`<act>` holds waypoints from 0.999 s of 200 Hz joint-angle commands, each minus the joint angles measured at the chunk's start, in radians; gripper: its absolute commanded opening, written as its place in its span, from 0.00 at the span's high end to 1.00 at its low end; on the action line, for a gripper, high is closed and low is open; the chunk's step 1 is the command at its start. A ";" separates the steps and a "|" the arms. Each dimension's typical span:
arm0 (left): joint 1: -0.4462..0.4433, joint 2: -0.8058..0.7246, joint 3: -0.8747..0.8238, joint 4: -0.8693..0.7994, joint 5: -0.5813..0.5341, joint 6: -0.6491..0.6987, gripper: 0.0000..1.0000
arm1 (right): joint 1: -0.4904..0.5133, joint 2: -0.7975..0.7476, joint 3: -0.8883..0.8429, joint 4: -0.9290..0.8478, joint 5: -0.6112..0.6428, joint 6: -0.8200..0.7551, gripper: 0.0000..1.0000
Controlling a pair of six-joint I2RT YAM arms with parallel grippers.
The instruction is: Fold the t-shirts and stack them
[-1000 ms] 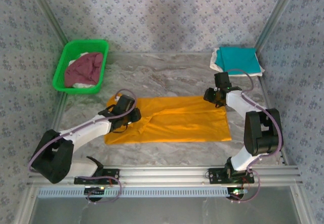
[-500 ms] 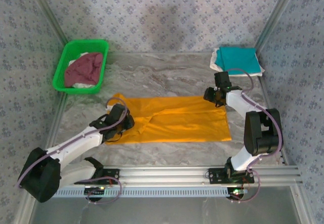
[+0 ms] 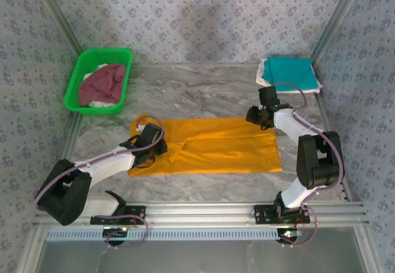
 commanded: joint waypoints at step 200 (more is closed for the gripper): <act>-0.121 -0.168 -0.031 -0.323 0.150 -0.094 0.98 | -0.010 -0.044 0.009 -0.048 0.032 -0.017 0.49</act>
